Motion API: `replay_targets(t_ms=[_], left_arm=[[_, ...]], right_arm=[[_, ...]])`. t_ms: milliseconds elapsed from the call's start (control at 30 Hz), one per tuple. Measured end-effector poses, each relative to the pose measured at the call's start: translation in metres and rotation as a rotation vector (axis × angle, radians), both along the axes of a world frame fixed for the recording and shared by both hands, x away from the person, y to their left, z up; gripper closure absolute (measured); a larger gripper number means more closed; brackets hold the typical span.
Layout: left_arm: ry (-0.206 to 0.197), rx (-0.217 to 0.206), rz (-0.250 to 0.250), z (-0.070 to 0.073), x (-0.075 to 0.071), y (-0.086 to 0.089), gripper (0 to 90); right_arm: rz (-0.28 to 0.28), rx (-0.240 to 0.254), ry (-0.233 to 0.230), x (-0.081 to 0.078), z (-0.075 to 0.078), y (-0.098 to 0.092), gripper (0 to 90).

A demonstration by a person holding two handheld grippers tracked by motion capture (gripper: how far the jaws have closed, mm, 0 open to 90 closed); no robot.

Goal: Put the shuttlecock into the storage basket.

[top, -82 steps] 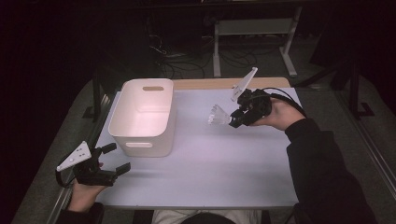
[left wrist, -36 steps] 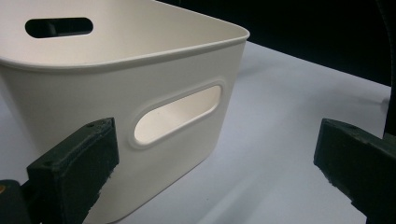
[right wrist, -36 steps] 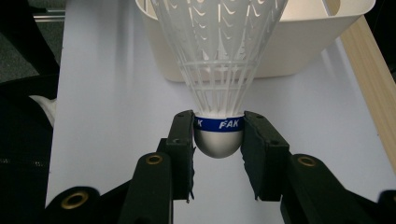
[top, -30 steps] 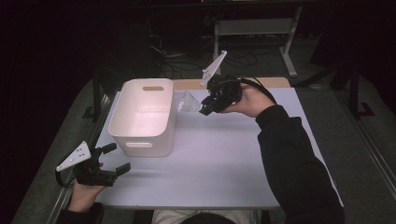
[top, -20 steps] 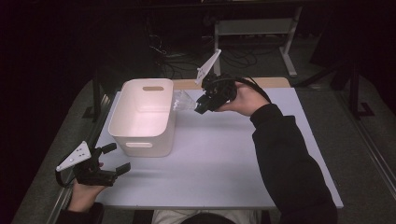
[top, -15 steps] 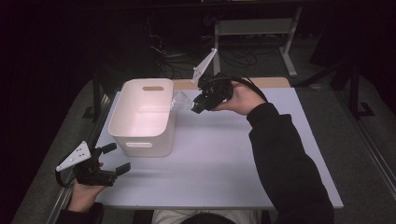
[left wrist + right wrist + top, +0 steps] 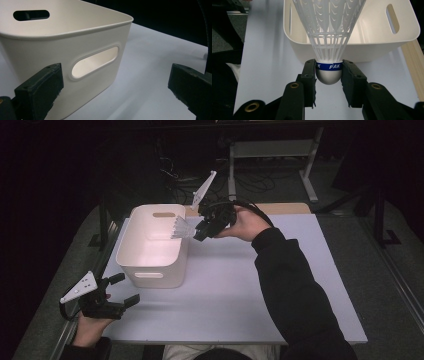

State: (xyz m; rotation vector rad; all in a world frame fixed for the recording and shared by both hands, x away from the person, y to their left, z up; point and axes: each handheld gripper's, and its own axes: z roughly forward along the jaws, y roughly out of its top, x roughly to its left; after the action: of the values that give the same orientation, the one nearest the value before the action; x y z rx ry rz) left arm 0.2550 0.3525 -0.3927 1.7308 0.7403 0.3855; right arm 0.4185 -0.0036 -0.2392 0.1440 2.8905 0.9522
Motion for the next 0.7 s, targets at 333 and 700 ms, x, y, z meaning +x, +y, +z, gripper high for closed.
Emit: replay_targets(t_ms=[333,700], left_arm=[[0.001,0.004,0.001,0.000,0.000,0.000,0.0],[0.003,0.008,0.003,0.000,0.001,0.000,0.0]], right_arm=[[0.014,-0.006,-0.004,0.002,0.004,0.015,63.9],[0.026,-0.014,0.004,0.005,0.001,0.030,63.9]])
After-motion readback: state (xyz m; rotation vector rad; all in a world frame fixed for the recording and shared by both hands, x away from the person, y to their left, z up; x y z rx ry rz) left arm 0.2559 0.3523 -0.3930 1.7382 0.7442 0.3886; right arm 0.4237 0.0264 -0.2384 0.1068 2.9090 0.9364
